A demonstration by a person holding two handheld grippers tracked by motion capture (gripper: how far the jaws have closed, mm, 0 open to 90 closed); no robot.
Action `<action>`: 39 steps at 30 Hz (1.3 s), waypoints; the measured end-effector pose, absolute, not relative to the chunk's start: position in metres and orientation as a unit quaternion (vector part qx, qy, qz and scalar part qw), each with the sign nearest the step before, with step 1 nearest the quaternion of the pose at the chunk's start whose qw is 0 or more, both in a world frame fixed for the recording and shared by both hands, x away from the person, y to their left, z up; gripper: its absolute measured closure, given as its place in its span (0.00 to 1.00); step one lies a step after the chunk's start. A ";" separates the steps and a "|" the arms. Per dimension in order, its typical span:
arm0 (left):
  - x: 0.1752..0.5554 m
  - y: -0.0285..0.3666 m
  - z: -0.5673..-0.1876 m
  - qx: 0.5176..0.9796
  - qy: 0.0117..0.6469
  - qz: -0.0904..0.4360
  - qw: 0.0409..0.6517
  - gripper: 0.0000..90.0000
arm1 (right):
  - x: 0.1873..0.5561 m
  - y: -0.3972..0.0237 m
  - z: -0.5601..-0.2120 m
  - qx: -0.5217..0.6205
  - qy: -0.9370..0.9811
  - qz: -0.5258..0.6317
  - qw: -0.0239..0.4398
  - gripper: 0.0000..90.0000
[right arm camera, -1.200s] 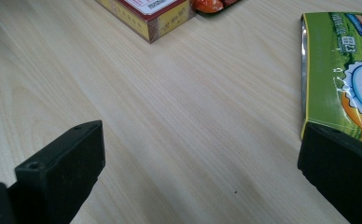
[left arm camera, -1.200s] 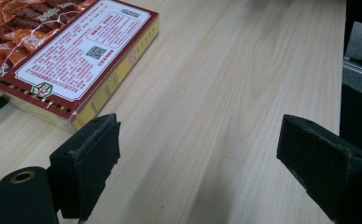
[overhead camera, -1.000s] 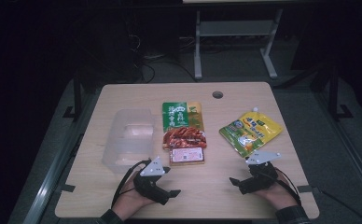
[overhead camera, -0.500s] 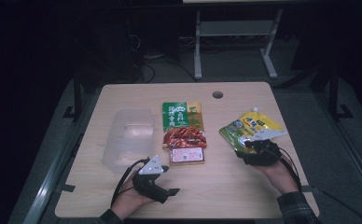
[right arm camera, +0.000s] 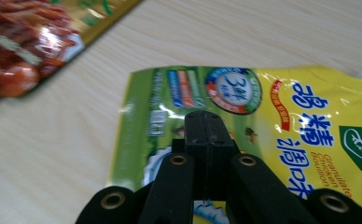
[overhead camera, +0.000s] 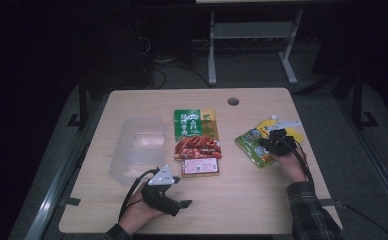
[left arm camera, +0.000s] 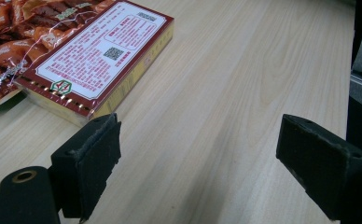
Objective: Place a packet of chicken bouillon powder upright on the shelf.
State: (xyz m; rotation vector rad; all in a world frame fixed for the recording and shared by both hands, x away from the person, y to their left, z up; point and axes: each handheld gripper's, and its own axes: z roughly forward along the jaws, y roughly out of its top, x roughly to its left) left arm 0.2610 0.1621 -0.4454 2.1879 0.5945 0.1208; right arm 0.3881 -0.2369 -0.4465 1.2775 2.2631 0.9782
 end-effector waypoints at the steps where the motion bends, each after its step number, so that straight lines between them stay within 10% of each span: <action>1: 0.261 0.162 -0.446 0.872 0.240 0.048 0.423 0.14 | 0.391 -0.238 -0.450 0.455 0.800 0.346 0.183 1.00; 39: 0.258 0.162 -0.446 0.878 0.230 0.044 0.417 0.15 | 0.331 -0.218 -0.451 0.357 0.864 0.325 0.147 1.00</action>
